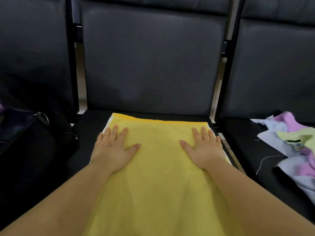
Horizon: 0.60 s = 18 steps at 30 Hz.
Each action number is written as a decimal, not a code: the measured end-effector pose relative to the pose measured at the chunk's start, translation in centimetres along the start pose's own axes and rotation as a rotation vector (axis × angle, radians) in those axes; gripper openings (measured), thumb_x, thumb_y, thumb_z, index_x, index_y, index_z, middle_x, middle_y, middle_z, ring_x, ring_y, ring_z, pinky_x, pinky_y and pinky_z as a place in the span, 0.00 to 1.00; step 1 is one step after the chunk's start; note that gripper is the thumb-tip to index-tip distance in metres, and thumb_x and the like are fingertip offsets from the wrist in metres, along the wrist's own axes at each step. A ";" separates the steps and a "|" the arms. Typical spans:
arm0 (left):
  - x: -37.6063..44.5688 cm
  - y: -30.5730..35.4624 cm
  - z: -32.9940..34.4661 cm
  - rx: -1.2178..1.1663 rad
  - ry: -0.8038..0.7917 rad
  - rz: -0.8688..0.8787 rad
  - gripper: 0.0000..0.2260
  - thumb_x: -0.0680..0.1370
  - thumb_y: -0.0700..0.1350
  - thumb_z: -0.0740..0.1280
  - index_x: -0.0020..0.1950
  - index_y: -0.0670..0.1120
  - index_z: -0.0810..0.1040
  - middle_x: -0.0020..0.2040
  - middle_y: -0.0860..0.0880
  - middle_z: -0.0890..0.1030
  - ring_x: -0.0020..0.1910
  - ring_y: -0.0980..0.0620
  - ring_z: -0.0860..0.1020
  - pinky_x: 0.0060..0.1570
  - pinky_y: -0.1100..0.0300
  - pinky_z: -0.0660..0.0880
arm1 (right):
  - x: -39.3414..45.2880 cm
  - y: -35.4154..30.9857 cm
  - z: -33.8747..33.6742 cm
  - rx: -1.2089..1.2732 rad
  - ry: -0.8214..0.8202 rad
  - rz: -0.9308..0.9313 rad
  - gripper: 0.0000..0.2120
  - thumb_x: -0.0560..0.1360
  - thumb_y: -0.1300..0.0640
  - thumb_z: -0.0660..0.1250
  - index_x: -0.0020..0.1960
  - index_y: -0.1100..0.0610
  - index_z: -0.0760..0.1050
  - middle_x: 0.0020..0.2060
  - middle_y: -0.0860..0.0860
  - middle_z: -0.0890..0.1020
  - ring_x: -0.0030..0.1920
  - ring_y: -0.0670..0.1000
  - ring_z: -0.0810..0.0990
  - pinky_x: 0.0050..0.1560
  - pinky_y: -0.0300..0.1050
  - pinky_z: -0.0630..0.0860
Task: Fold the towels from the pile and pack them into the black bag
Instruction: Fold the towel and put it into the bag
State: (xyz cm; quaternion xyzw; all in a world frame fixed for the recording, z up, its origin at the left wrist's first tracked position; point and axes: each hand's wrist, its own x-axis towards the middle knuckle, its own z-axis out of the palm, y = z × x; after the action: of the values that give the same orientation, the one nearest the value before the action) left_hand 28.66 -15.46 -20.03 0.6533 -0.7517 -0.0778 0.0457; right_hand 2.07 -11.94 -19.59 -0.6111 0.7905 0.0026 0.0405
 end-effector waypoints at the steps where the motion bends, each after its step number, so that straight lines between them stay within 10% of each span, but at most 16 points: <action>1: 0.7 0.0 0.0 -0.002 0.014 -0.001 0.35 0.76 0.70 0.46 0.79 0.55 0.46 0.79 0.48 0.43 0.78 0.48 0.42 0.75 0.51 0.41 | 0.8 -0.1 0.1 0.008 0.003 0.003 0.38 0.75 0.29 0.40 0.79 0.49 0.41 0.78 0.54 0.43 0.77 0.56 0.41 0.75 0.56 0.40; 4: 1.7 0.2 0.3 -0.028 0.259 0.013 0.30 0.76 0.66 0.57 0.72 0.50 0.66 0.74 0.43 0.62 0.74 0.44 0.56 0.72 0.51 0.51 | 2.2 -0.5 0.2 0.059 0.165 0.032 0.36 0.77 0.33 0.46 0.78 0.52 0.52 0.77 0.56 0.51 0.77 0.57 0.48 0.75 0.54 0.47; 6: 1.7 0.5 0.3 -0.069 0.499 0.028 0.18 0.75 0.60 0.65 0.54 0.47 0.75 0.52 0.47 0.75 0.53 0.46 0.72 0.54 0.53 0.66 | 2.2 -0.8 0.3 0.086 0.395 0.050 0.29 0.78 0.38 0.52 0.70 0.55 0.66 0.68 0.57 0.67 0.68 0.57 0.65 0.65 0.52 0.63; 9: 1.6 0.7 0.0 -0.115 0.368 -0.032 0.14 0.79 0.58 0.58 0.43 0.48 0.70 0.37 0.53 0.73 0.39 0.51 0.73 0.38 0.57 0.65 | 1.9 -1.0 -0.1 0.153 0.349 0.037 0.23 0.78 0.38 0.54 0.63 0.53 0.69 0.53 0.50 0.75 0.47 0.51 0.73 0.38 0.44 0.68; 18: -2.8 0.7 -3.7 0.045 -0.253 0.034 0.27 0.81 0.61 0.50 0.76 0.49 0.59 0.74 0.49 0.63 0.74 0.48 0.59 0.71 0.50 0.57 | -3.5 -0.1 -3.5 0.437 -0.127 -0.018 0.38 0.76 0.38 0.61 0.78 0.48 0.49 0.75 0.51 0.60 0.74 0.55 0.60 0.71 0.51 0.62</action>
State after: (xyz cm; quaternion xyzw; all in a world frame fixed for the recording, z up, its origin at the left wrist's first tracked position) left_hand 29.03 -12.83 -16.18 0.6264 -0.7639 -0.1417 -0.0627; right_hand 2.80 -8.81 -15.81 -0.5935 0.7626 -0.1304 0.2216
